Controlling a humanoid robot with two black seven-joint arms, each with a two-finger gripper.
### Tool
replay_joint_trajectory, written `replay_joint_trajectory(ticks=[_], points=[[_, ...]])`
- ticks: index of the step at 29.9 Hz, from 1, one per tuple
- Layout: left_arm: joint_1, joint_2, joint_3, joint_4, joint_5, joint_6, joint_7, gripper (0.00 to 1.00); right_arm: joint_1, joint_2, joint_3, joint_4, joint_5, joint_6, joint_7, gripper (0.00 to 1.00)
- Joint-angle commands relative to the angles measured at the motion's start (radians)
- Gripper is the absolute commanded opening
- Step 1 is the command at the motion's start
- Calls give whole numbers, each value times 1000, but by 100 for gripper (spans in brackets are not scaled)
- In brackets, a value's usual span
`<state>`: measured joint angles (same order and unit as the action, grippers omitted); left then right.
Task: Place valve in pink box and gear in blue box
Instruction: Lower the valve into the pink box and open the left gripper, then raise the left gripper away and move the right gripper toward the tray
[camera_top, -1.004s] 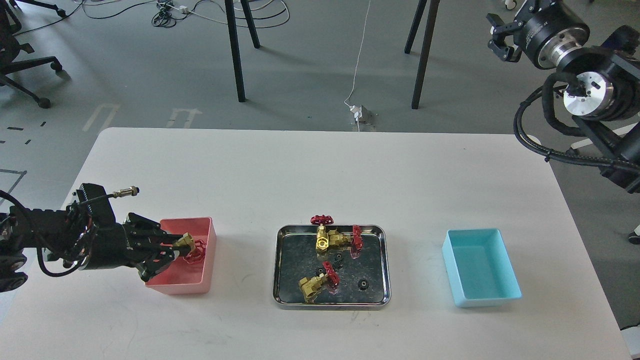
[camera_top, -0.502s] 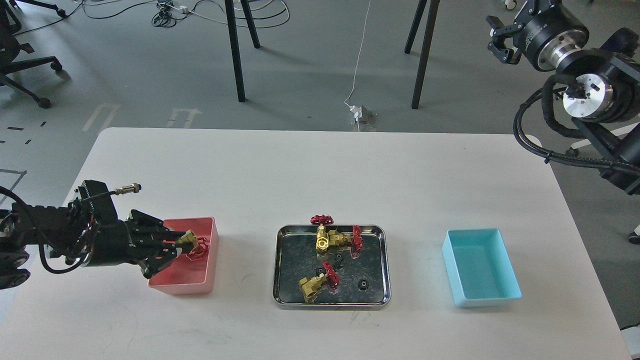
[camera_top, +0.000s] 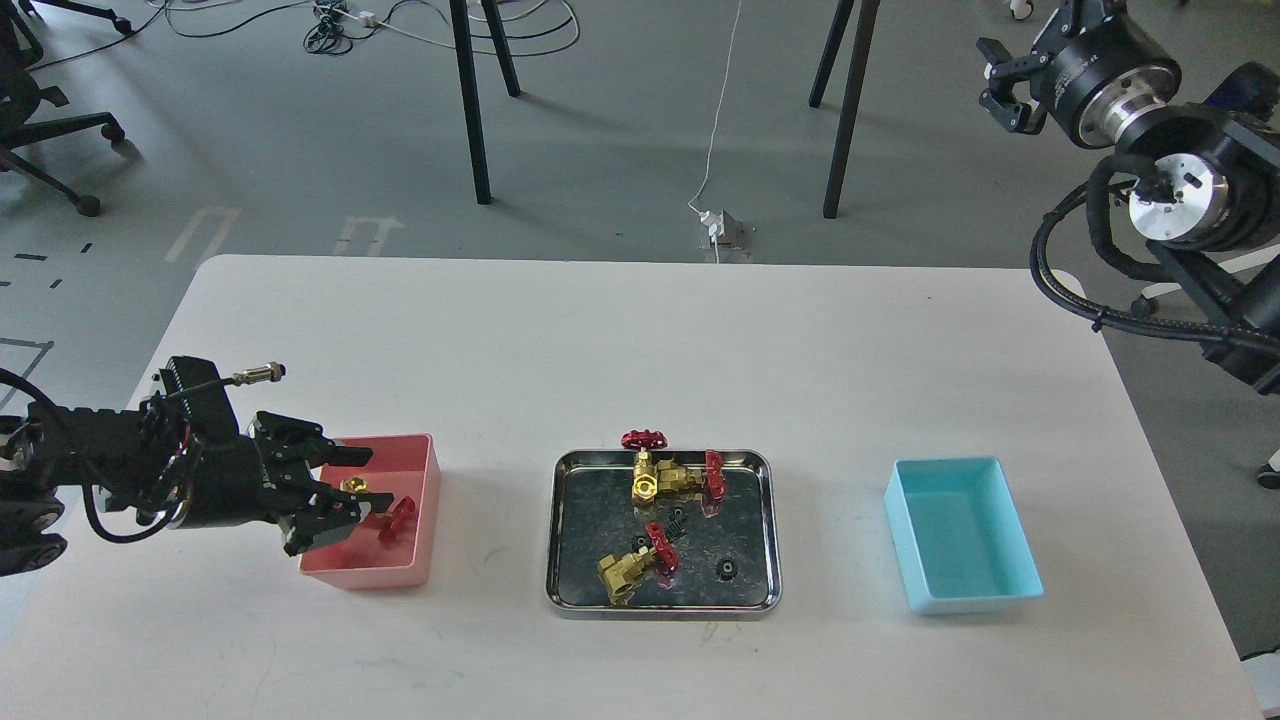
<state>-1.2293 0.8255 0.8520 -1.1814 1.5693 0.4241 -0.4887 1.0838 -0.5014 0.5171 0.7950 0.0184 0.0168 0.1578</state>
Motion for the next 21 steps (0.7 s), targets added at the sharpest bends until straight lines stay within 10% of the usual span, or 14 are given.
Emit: replay_joint_trajectory(ticks=[1, 9, 16, 21], points=[[-6, 14, -80, -3, -26, -8, 0, 70, -5, 0, -2, 7, 0, 0, 0, 100], [7, 118, -529, -139, -423, -223, 0, 76, 24, -51, -89, 171, -424, 116, -6, 100], [24, 64, -905, -239, -1012, -422, 0, 81, 88, -112, -241, 326, -1062, 472, 0, 100], [85, -47, -1152, -236, -1291, -481, 0, 83, 217, -111, -493, 521, -1291, 472, 3, 100]])
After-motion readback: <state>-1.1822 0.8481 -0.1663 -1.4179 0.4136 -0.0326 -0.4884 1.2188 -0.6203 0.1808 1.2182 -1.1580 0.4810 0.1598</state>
